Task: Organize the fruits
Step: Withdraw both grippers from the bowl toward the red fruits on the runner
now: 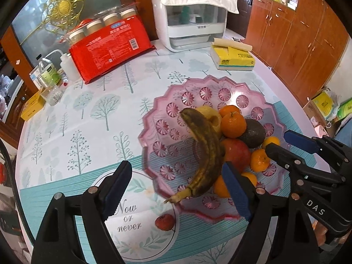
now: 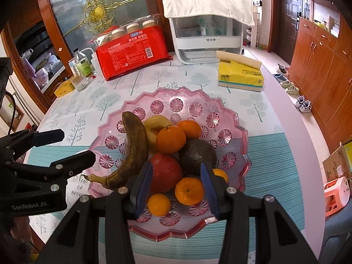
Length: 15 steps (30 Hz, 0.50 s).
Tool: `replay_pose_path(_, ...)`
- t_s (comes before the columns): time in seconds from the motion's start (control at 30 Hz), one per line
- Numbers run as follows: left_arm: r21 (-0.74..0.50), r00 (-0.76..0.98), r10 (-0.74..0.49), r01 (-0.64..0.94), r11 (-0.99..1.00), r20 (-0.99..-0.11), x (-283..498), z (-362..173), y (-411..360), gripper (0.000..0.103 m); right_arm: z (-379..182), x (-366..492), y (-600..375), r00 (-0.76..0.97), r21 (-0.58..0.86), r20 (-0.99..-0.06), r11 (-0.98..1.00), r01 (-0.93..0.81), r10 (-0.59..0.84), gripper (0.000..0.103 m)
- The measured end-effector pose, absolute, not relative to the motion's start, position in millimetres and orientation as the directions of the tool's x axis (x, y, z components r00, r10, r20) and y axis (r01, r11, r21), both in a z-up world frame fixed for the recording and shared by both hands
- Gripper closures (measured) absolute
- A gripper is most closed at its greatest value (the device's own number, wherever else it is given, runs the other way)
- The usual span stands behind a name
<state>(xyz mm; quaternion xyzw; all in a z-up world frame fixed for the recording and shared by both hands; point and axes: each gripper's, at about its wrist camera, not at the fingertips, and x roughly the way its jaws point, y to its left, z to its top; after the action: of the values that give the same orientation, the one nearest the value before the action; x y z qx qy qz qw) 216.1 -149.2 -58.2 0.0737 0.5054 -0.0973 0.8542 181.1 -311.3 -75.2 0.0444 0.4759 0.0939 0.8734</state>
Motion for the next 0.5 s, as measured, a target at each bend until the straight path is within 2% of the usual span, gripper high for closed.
replay_pose_path(0.3,0.018,0.505,-0.095,0.214,0.977,-0.858,195,-39,-116,0.013,-49,160,-294,0.570,0.136,-0.801,0.983,-0.121,0.181,0.057)
replay_pose_path(0.5,0.028,0.531,-0.096,0.221,0.975,-0.842,178,-25,-83,0.012,-33,144,-275,0.598,0.128,-0.787,0.988,-0.088,0.155,0.057)
